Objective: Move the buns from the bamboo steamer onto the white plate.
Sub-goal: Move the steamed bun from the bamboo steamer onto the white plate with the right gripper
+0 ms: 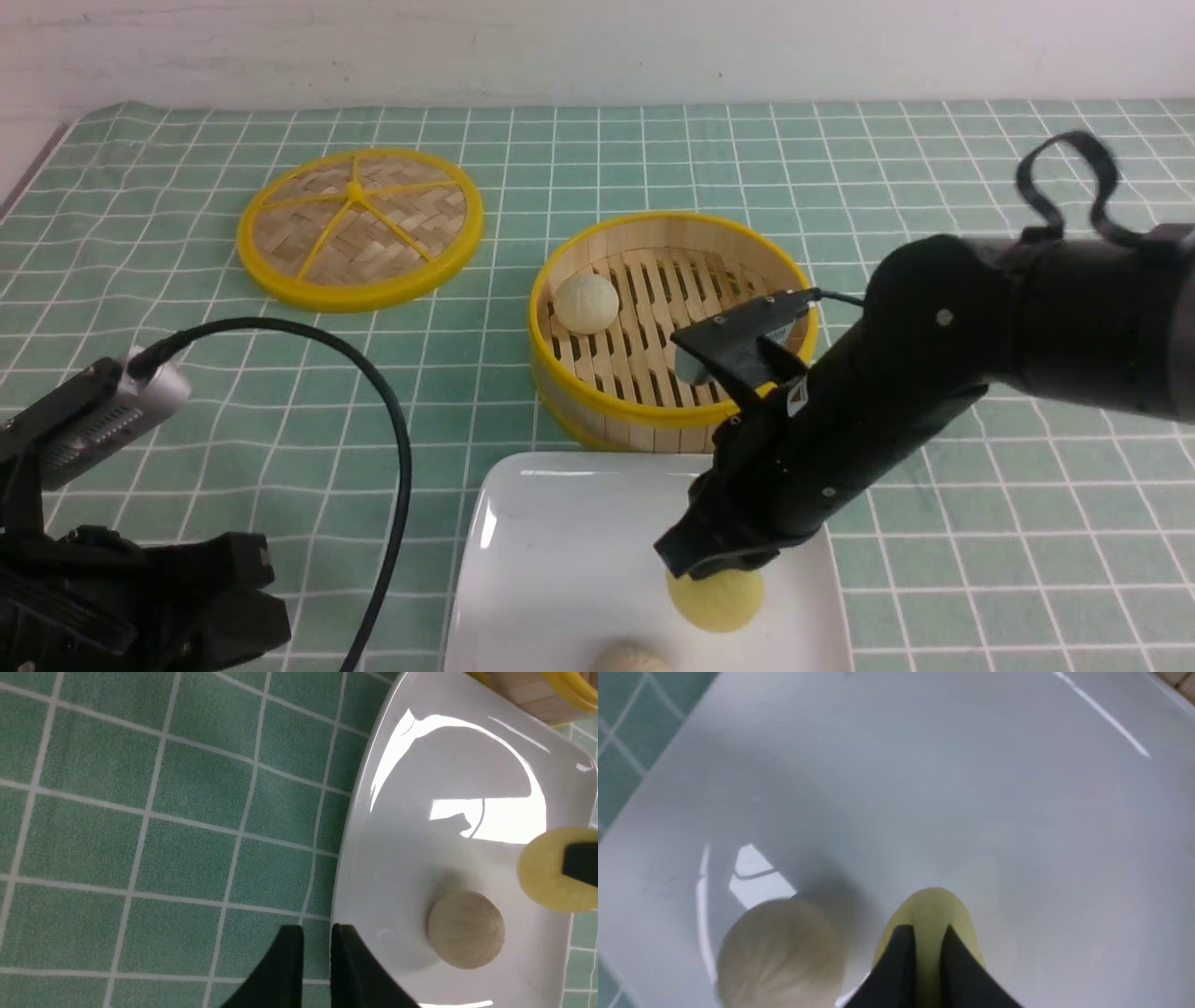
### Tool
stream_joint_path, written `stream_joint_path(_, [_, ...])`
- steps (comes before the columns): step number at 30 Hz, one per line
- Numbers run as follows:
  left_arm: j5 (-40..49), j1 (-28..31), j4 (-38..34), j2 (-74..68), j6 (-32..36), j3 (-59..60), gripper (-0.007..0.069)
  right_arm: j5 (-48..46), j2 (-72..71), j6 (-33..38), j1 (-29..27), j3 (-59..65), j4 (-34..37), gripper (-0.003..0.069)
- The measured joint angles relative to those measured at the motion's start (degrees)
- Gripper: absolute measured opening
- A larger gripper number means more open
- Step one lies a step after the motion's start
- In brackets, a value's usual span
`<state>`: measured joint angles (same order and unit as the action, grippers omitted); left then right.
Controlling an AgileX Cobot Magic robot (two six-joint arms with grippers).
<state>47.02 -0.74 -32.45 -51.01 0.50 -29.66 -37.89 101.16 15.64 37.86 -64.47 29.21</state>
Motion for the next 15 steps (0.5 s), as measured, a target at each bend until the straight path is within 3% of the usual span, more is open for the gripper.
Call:
stream_joint_path(3, [1.45, 0.0, 0.04, 0.0, 0.0, 0.0, 0.0128, 2.23, 2.77, 0.0, 0.0, 0.0, 1.63, 0.0128])
stream_joint_path(8, [3.36, 0.0, 0.17, 0.0, 0.0, 0.0, 0.0132, 2.2, 3.86, 0.04, 0.0, 0.0, 3.0, 0.0326])
stream_joint_path(9, [3.36, 0.0, 0.17, 0.0, 0.0, 0.0, 0.0133, 2.09, 3.86, 0.04, 0.0, -0.1, 2.94, 0.0326])
stream_joint_path(10, [3.41, 0.0, 0.22, 0.0, 0.0, 0.0, 0.0137, 0.82, 3.74, 0.04, -0.29, -0.58, 2.41, 0.0405])
stream_joint_path(15, [3.43, 0.0, 0.48, 0.0, 0.0, 0.0, 0.0147, -9.63, 2.34, -0.47, -3.0, -6.4, -2.06, 0.0552])
